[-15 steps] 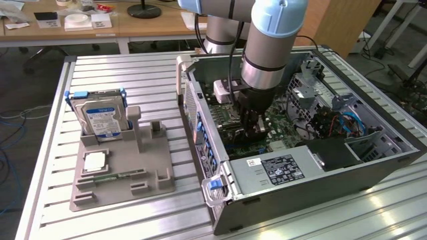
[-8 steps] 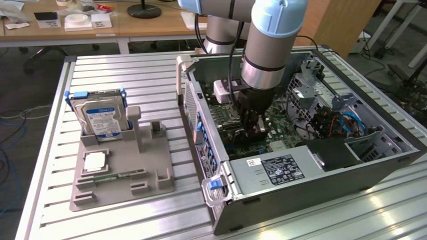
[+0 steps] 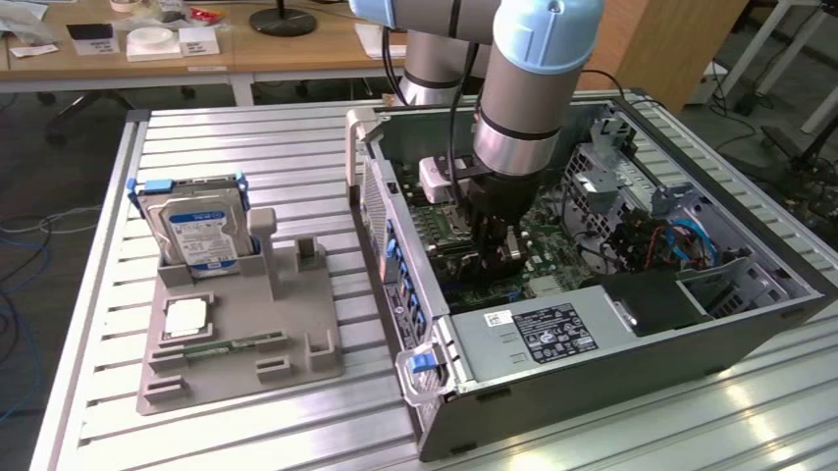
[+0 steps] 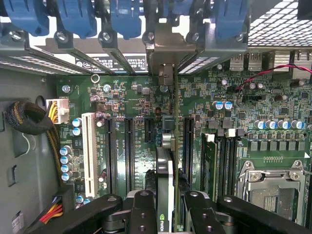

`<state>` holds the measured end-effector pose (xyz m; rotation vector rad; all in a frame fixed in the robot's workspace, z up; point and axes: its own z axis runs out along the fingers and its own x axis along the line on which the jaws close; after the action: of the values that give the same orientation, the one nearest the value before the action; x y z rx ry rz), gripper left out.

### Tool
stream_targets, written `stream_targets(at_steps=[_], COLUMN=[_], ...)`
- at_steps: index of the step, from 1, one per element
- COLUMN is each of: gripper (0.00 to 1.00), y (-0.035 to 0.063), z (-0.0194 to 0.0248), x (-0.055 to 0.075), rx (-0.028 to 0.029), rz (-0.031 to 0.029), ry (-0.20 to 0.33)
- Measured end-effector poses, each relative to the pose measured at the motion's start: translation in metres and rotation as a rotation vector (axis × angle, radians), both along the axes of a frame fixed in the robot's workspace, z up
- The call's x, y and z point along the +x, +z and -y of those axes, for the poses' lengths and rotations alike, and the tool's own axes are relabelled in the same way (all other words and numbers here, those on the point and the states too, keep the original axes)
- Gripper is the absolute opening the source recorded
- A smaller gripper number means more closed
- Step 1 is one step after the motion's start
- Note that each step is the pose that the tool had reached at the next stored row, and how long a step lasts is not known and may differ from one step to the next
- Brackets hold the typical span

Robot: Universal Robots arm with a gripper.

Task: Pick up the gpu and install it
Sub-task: 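Insert the gpu into the slot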

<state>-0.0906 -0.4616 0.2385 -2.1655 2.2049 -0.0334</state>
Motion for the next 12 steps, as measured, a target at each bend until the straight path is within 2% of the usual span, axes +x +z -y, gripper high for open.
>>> stream_targets(at_steps=[5, 7, 8, 10, 11, 12], gripper=[0.28, 0.40, 0.40, 0.51, 0.51, 0.58], y=[-0.0002, -0.0001, 0.0000, 0.0000, 0.0000, 0.0000], z=[-0.0001, -0.0001, 0.0000, 0.0000, 0.0000, 0.0000], x=[-0.0001, -0.0001, 0.0000, 0.0000, 0.0000, 0.0000], rx=[0.0005, 0.0002, 0.0001, 0.0001, 0.0000, 0.0001], rz=[0.0000, 0.0001, 0.0001, 0.0001, 0.0000, 0.0000], ry=[0.000, 0.000, 0.000, 0.000, 0.000, 0.000])
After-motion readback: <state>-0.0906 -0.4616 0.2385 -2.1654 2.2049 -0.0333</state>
